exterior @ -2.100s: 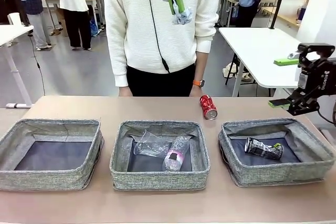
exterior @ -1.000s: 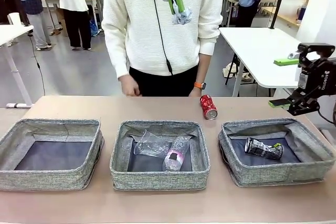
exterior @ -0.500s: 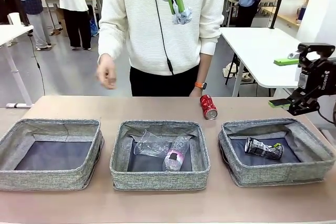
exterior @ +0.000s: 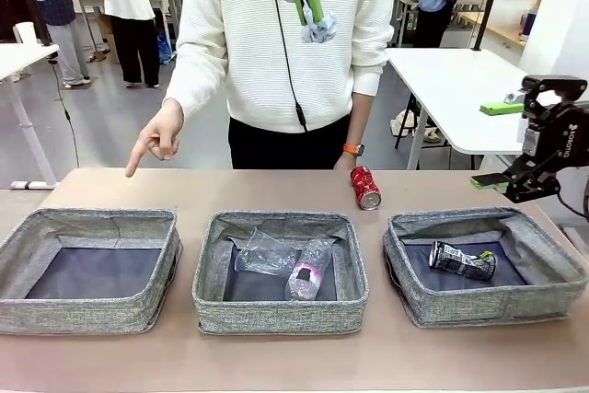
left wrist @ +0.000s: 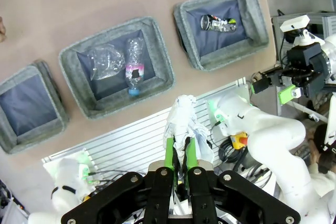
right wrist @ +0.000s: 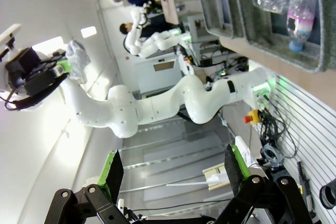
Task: Sort the waste into the appropriate baskets.
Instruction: Place the picked waste into the Fabric basket indicated by the person.
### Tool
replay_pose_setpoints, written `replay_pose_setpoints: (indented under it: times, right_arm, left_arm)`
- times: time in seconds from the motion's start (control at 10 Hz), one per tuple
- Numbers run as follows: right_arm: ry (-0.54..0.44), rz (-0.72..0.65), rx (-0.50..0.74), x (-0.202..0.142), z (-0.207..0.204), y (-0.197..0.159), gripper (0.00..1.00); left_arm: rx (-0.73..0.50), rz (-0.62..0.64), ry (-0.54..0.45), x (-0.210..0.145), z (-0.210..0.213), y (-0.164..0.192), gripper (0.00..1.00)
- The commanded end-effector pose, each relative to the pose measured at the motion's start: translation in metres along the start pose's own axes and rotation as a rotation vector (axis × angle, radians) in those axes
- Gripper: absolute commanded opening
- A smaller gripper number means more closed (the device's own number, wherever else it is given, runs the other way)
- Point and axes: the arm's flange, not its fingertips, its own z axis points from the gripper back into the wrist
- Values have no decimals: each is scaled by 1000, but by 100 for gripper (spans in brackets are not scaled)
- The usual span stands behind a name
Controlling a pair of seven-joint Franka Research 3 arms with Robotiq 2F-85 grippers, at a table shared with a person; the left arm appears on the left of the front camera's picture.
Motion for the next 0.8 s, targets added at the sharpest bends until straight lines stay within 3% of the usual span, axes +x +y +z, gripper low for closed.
replay_pose_setpoints:
  times: [0.0,0.3,0.4,0.6,0.7]
  right_arm:
    - [2,16,17,0,0,3,100]
    - [2,16,17,0,0,3,100]
    - [2,16,17,0,0,3,100]
    - [2,16,17,0,0,3,100]
    - [2,16,17,0,0,3,100]
  left_arm:
    - [0,-1,-3,-2,2,1,7]
    - [0,0,0,0,0,0,7]
    - [106,-8,-36,-7,-13,31,7]
    - [151,33,-18,-46,-38,121,7]
    - [234,154,-53,-70,-51,174,7]
